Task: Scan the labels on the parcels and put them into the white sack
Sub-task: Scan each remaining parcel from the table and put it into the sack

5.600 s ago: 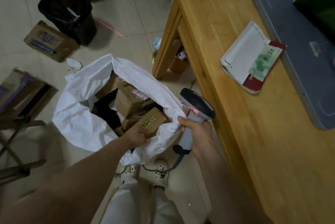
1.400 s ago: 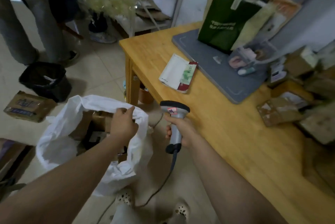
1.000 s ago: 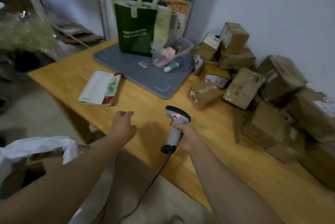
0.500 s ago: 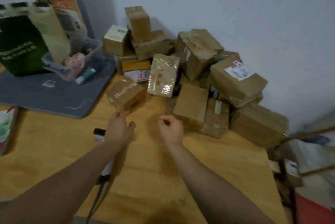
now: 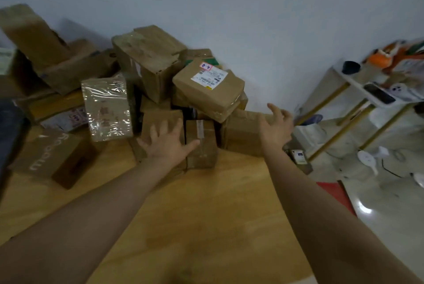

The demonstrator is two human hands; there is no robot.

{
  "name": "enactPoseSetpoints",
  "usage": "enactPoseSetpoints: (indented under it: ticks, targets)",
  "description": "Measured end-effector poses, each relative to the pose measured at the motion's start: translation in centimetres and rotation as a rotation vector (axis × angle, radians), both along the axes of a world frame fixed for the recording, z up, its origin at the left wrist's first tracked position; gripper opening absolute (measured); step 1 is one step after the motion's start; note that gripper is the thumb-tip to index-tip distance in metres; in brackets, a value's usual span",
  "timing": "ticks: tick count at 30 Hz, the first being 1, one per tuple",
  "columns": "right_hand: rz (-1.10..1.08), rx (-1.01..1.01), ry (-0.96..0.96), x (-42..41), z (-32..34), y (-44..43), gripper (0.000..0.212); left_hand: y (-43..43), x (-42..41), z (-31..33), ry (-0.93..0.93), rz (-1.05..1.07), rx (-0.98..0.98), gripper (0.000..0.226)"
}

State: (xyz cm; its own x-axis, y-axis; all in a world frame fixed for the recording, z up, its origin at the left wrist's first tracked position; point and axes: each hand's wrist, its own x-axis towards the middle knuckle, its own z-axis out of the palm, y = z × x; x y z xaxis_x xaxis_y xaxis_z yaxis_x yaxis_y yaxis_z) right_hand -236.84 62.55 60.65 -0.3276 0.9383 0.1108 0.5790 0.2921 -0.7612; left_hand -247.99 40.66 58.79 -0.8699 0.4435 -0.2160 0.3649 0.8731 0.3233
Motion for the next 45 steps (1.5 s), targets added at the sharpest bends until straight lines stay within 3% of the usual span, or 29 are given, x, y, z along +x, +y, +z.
enactPoseSetpoints:
  ticks: [3, 6, 9, 21, 24, 25, 27, 30, 32, 34, 37, 42, 45]
  targets:
    - [0.186, -0.057, -0.294, 0.1, -1.1, 4.3, 0.062, 2.0, -0.9, -0.6, -0.05, 0.005, -0.103, 0.102]
    - [0.504, -0.219, -0.441, -0.4, -1.6, 6.8, 0.088, 3.5, -1.8, -1.1, -0.102, 0.05, -0.166, 0.106]
    - [0.658, -0.21, -0.633, -0.7, -2.3, 6.6, 0.106, 3.5, -2.2, -2.0, -0.156, 0.068, -0.212, 0.109]
    - [0.834, -0.133, -0.732, -0.7, -2.2, 0.8, 0.107, -4.4, -0.6, -2.9, -0.129, 0.143, -0.221, 0.107]
    - [0.999, -0.336, -0.824, -0.7, -0.7, 0.1, 0.113, -5.3, -0.3, -1.3, -0.185, 0.274, -0.21, 0.103]
    - [0.987, -0.441, -0.767, -0.9, 0.2, 0.5, 0.115, -4.8, -0.5, -0.4, -0.19, 0.325, -0.156, 0.101]
    - [0.758, -0.514, -0.471, -1.7, 1.6, 1.8, 0.104, -2.7, -1.1, 1.7, -0.098, 0.377, 0.059, 0.095]
    - [0.44, -0.408, -0.189, -4.8, 1.8, 5.0, 0.069, 1.9, -2.0, 4.6, 0.071, 0.35, 0.318, 0.092]
    - [0.46, -0.323, -0.188, -7.3, 0.8, 6.4, 0.061, 5.0, -2.6, 5.9, 0.122, 0.242, 0.312, 0.097]
    - [0.485, -0.301, -0.228, -9.8, -0.1, 7.4, 0.061, 7.7, -3.3, 6.7, 0.173, 0.076, 0.168, 0.102]
    - [0.552, -0.183, -0.441, -13.2, -1.6, 9.0, 0.064, 11.1, -4.3, 6.8, 0.178, -0.103, -0.025, 0.099]
    - [0.525, -0.252, -0.508, -17.2, -3.7, 9.6, 0.106, 13.9, -5.7, 6.2, 0.01, -0.012, -0.064, 0.117]
    - [0.513, -0.194, -0.549, -18.7, -4.2, 9.4, 0.112, 14.7, -6.6, 6.8, -0.042, 0.042, -0.053, 0.119]
